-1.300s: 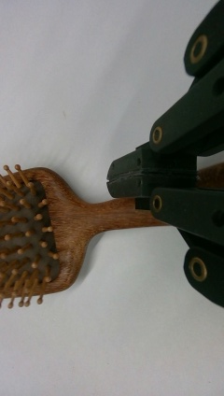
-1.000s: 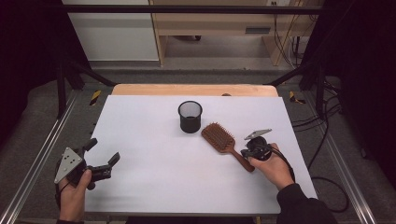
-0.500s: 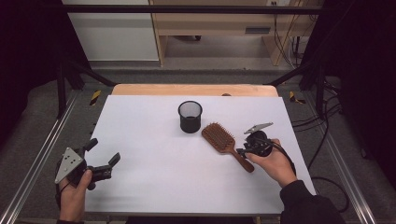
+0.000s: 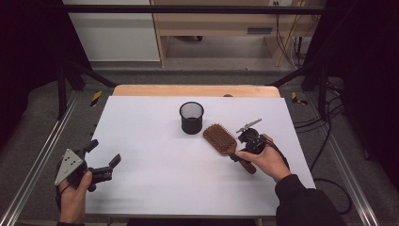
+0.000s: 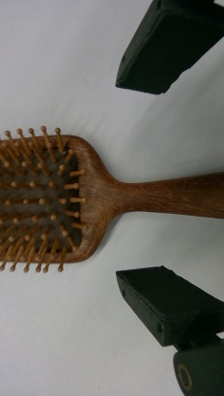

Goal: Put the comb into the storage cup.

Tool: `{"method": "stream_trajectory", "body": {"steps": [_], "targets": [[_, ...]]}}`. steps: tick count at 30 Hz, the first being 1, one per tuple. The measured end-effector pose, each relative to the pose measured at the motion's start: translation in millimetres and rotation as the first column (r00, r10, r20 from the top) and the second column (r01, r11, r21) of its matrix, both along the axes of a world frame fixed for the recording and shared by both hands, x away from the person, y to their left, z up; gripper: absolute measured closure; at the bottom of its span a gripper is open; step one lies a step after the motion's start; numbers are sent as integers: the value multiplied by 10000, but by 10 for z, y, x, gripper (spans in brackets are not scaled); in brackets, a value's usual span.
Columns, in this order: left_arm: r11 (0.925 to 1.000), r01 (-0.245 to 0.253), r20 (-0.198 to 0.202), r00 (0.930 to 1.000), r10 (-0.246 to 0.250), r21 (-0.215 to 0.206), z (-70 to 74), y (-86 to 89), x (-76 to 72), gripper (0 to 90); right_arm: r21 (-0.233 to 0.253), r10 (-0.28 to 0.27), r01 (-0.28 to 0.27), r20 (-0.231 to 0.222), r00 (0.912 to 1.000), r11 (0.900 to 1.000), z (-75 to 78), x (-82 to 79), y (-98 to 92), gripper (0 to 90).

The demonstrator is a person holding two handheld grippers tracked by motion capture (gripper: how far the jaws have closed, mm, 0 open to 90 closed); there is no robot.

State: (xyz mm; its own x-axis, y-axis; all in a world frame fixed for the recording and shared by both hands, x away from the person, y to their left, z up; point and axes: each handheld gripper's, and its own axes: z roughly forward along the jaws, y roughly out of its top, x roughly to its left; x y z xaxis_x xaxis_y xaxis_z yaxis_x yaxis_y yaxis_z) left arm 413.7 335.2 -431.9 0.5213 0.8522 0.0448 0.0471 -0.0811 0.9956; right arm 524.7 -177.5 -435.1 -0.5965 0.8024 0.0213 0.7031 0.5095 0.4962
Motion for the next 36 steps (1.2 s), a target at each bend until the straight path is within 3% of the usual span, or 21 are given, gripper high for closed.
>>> {"method": "stream_trajectory", "body": {"steps": [5,12,15,21,36], "targets": [[10000,4,-5,10000,-4,-12,0,0,1,12,-157,-109,103,-416,9991,9998,-47,52,33,81],[10000,12,-6,10000,-12,-17,-1,-1,2,12,-267,-127,112,-582,9982,9996,-65,80,77,146],[10000,15,-14,10000,-15,-13,-1,-3,3,12,-297,-12,-12,-796,9968,9996,-56,92,94,290],[10000,11,-9,10000,-11,-5,-1,-2,3,12,-359,140,-179,-1062,9942,9992,-87,100,123,462],[10000,23,-6,10000,-23,4,0,-5,3,13,-625,329,-406,-1183,9924,9972,-135,96,155,605]]}}
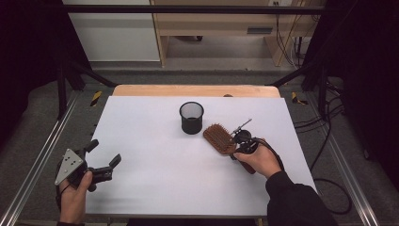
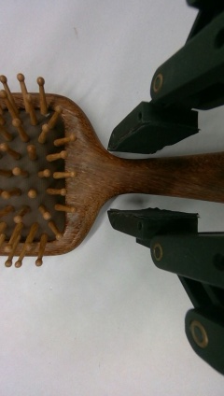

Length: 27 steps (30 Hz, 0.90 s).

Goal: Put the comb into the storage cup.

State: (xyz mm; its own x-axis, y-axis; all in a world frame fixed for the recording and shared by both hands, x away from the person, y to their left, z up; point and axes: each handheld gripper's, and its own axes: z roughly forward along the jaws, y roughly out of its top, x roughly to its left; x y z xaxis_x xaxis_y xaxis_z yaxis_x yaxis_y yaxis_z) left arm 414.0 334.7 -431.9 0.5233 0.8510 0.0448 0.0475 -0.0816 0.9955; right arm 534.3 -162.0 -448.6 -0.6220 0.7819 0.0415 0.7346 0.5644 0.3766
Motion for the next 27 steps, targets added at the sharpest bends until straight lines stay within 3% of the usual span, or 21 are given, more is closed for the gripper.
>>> {"method": "stream_trajectory", "body": {"steps": [27], "targets": [[10000,1,-17,10000,-1,27,1,-3,-2,13,-634,295,-280,219,9993,9976,-24,-8,37,722]]}}
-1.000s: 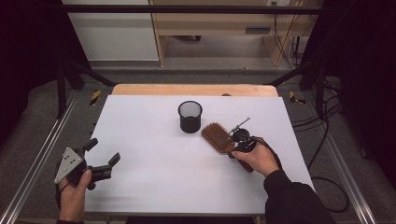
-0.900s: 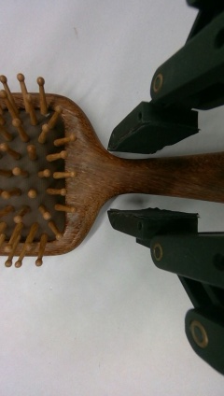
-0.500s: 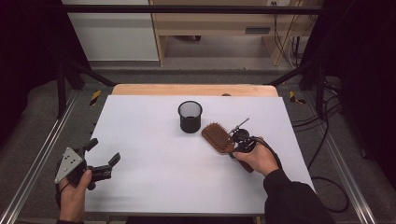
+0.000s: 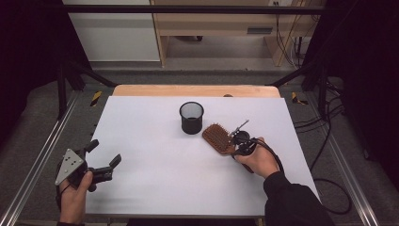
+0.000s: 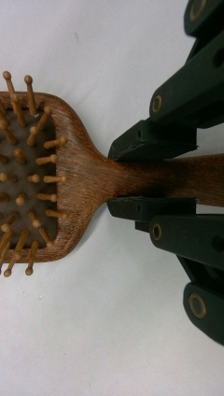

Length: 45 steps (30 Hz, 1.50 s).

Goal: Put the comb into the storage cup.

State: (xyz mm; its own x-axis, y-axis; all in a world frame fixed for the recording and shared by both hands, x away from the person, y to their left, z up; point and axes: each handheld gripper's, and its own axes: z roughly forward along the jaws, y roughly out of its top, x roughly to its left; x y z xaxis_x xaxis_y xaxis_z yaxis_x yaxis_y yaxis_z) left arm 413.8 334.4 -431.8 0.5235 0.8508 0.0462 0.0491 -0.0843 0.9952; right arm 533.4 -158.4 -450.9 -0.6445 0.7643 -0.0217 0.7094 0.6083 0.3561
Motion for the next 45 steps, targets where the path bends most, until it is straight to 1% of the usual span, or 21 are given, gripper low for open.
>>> {"method": "stream_trajectory", "body": {"steps": [3,7,8,10,16,19,23,27,28,29,31,33,34,35,36,38,40,41,43,45], "targets": [[10000,1,14,10000,-1,-10,1,4,1,13,-23,-95,95,-62,9999,10000,4,3,10,725],[10000,-14,9,10000,14,-23,1,5,1,13,-4,-90,90,-52,9999,10000,10,-2,5,726],[10000,-13,9,10000,13,-22,0,5,1,13,-2,-31,31,26,10000,10000,8,-4,-3,727],[10000,-15,4,10000,15,-18,0,4,2,13,66,-80,80,93,9999,9999,16,-20,-17,727],[10000,-10,-8,10000,10,29,-1,-1,3,13,556,-149,126,409,9991,9984,74,-74,-115,727],[10000,-13,-16,10000,13,31,-3,-6,5,13,776,-150,98,664,9977,9969,126,-103,-174,727],[10000,-4,-20,10000,4,56,-4,-12,9,13,1251,-236,104,1047,9942,9921,218,-141,-258,727],[9999,10,-44,10000,-9,105,-5,-19,10,13,1655,-353,99,1518,9878,9862,303,-170,-330,727],[9999,10,-44,10000,-9,105,-5,-19,10,13,1655,-353,99,1518,9878,9862,303,-170,-330,727],[9999,2,-43,10000,-2,104,-5,-20,9,13,1836,-468,138,1767,9832,9829,335,-179,-359,726],[9999,-27,-56,10000,27,103,-8,-17,8,13,2059,-626,222,1916,9795,9783,365,-188,-381,727],[9999,-45,-60,10000,46,101,-8,-12,7,13,2243,-671,177,2145,9744,9744,386,-190,-402,727],[9999,-57,-65,10000,58,96,-9,-10,7,13,2377,-751,213,2195,9727,9711,396,-193,-409,726],[9999,-57,-65,10000,58,96,-9,-10,7,13,2377,-751,213,2195,9727,9711,396,-193,-409,726],[9999,-73,-78,9999,74,84,-12,-8,10,13,2520,-807,194,2354,9685,9675,409,-199,-416,727],[9999,-77,-89,9999,78,92,-14,-9,12,13,2725,-858,140,2534,9635,9621,415,-203,-420,727],[9999,-94,-107,9999,95,86,-18,-11,14,13,2971,-989,178,2602,9605,9547,424,-213,-428,727],[9999,-95,-123,9999,95,76,-21,-13,17,13,3103,-1078,192,2712,9565,9505,421,-213,-432,727],[9999,-90,-128,9999,90,73,-21,-18,19,13,3263,-1185,195,2865,9507,9451,421,-216,-444,727],[9999,-98,-135,9999,99,76,-23,-23,22,13,3424,-1338,261,2949,9461,9392,416,-217,-458,727]]}}
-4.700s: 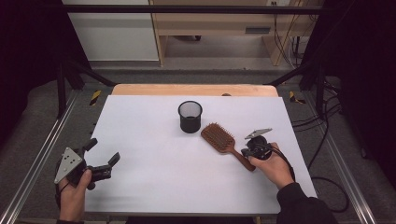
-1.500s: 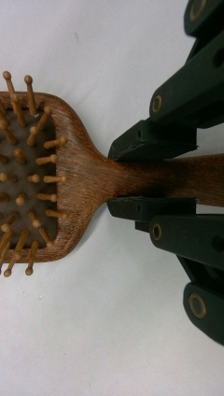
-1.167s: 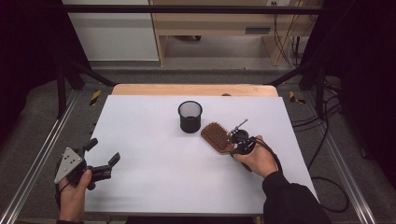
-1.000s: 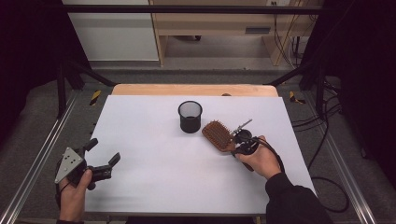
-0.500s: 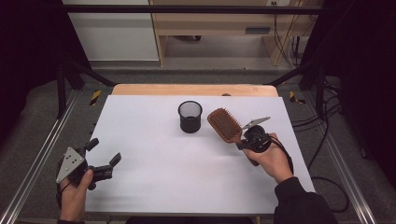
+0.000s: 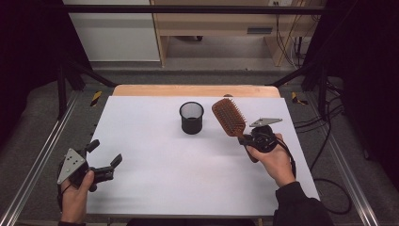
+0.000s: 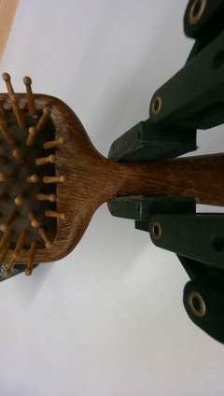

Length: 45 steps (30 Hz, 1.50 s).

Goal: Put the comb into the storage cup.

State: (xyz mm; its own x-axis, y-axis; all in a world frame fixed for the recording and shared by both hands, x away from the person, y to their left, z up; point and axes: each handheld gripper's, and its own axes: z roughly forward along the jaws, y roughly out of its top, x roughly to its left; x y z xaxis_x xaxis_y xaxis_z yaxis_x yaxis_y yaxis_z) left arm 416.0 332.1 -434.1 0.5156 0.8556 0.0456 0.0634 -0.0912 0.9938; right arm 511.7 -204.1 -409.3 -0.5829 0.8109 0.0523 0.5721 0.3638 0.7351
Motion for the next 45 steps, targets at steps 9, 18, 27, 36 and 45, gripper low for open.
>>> {"method": "stream_trajectory", "body": {"steps": [9,18,27,36,45], "targets": [[9998,-59,-137,9999,62,200,-27,-39,18,14,686,-222,193,418,9989,9975,-42,-6,-30,727],[9997,-34,-168,9999,38,241,-33,-61,22,14,1248,-340,249,712,9969,9919,-90,-58,-32,727],[9997,-81,-168,9998,85,209,-33,-48,14,14,1340,-319,206,828,9961,9908,-115,-91,-35,727],[9999,-4,-157,9999,5,126,-27,-54,9,14,1442,-368,208,1091,9933,9893,-85,-128,-54,727],[9993,375,-161,9992,-376,-62,24,-145,-25,14,1683,-300,14,1675,9854,9857,-49,-193,25,727]]}}
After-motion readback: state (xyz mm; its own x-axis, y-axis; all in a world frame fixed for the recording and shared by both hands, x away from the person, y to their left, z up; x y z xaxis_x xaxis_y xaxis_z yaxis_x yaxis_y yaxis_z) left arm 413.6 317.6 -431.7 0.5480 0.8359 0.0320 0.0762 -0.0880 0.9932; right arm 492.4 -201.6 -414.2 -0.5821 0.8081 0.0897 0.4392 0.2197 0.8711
